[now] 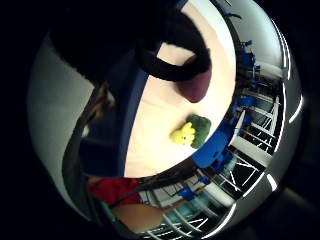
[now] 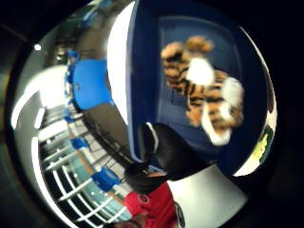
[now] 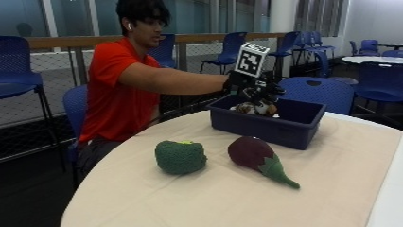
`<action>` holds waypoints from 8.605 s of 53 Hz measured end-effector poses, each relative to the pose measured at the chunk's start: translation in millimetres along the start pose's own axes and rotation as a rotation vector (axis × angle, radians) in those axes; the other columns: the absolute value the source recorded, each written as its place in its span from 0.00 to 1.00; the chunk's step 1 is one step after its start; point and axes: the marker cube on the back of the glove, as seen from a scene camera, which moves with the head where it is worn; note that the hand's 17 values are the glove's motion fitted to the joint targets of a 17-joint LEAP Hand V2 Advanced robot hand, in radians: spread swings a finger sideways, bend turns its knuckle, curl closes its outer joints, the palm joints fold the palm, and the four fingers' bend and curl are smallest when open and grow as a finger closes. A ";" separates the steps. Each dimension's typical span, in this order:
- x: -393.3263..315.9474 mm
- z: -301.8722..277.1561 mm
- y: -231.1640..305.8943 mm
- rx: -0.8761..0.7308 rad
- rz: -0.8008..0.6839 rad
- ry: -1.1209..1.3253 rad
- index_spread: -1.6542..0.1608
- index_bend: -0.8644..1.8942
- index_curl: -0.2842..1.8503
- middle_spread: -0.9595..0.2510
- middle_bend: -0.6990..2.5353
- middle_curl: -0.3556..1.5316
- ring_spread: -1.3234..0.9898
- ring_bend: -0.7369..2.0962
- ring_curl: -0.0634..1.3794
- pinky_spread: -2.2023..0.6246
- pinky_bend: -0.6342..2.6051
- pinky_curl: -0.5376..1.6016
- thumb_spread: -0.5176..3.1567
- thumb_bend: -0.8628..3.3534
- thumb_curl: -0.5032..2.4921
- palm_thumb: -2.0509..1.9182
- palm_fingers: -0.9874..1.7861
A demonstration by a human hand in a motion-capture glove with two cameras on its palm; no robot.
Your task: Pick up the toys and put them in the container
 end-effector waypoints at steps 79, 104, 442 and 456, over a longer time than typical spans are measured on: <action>284.1 132.3 122.3 -0.121 0.279 0.040 0.72 0.37 0.22 0.78 0.23 0.25 0.60 0.37 0.21 0.80 0.62 0.44 0.41 0.19 0.23 0.50 0.30; 280.6 101.2 136.0 0.176 0.307 0.148 0.69 0.38 0.27 0.58 0.29 0.30 0.41 0.55 0.32 0.64 0.56 0.41 0.48 0.26 0.32 0.64 0.61; 235.3 59.1 201.5 0.225 0.209 -0.036 0.71 0.37 0.25 0.73 0.25 0.28 0.61 0.34 0.28 0.82 0.57 0.40 0.45 0.19 0.24 0.50 0.31; 230.9 58.9 207.5 0.224 0.200 -0.048 0.71 0.37 0.25 0.73 0.25 0.29 0.61 0.33 0.28 0.82 0.56 0.40 0.45 0.19 0.24 0.50 0.31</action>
